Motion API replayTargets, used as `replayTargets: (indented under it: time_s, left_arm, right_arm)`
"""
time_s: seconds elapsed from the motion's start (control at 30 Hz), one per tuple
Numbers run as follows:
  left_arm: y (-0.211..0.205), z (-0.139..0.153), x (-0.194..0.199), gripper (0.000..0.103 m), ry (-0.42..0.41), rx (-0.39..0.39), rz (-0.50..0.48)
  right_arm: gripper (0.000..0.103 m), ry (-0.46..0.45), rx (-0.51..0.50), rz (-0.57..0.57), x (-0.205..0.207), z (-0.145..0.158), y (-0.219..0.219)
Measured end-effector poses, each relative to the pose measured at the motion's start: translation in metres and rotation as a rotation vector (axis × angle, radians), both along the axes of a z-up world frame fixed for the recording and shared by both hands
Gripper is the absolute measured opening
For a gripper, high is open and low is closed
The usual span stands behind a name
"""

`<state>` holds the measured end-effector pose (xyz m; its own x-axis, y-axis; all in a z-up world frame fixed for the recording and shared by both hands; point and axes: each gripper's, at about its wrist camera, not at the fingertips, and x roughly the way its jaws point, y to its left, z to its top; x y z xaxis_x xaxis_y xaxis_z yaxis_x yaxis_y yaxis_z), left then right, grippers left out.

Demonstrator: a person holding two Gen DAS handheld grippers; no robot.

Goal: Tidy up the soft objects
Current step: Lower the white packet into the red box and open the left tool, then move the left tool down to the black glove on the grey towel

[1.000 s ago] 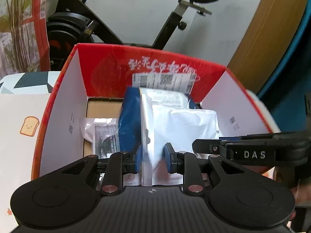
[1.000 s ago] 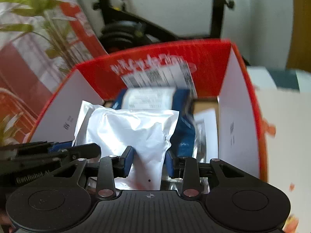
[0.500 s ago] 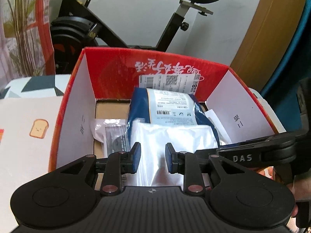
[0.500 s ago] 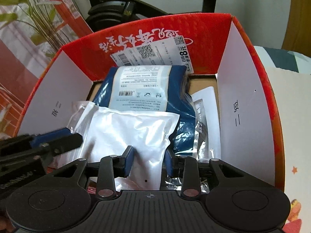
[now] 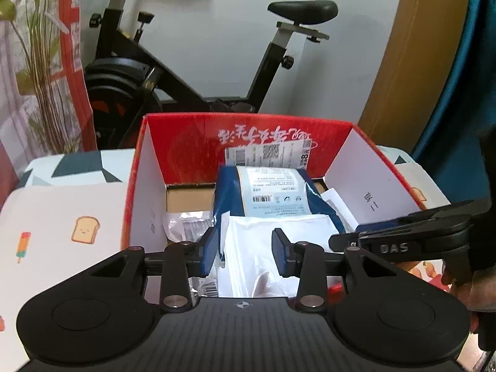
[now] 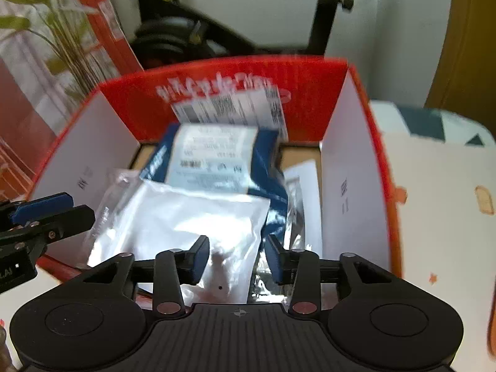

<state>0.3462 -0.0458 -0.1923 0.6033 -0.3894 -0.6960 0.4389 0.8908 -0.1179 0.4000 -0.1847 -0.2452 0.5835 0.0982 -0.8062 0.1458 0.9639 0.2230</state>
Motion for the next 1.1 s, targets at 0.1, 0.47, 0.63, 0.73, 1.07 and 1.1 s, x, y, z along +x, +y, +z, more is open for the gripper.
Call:
replayTargets:
  time_s: [0.1, 0.47, 0.63, 0.73, 1.07, 1.1]
  left_arm:
    - [0.003, 0.01, -0.01, 0.06, -0.037, 0.016, -0.007]
    - [0.023, 0.036, -0.072, 0.103, -0.174, 0.032, 0.006]
    - [0.037, 0.028, -0.101, 0.103, -0.179, 0.016, 0.024]
    - [0.047, 0.016, -0.114, 0.103, -0.152, -0.001, 0.048]
    - [0.06, -0.03, -0.164, 0.103, -0.069, -0.02, 0.094]
    - [0.061, -0.035, -0.167, 0.103, -0.061, -0.021, 0.099]
  right_arm:
    - [0.06, -0.095, 0.001, 0.006, -0.017, 0.015, 0.0]
    - [0.103, -0.372, 0.001, 0.016, -0.095, 0.048, -0.004]
    - [0.103, -0.451, 0.016, 0.046, -0.142, 0.038, 0.002]
    - [0.103, -0.449, 0.051, 0.05, -0.163, 0.021, 0.007]
    - [0.103, -0.338, -0.087, 0.096, -0.201, -0.04, 0.044]
    - [0.103, -0.324, -0.095, 0.105, -0.202, -0.043, 0.047]
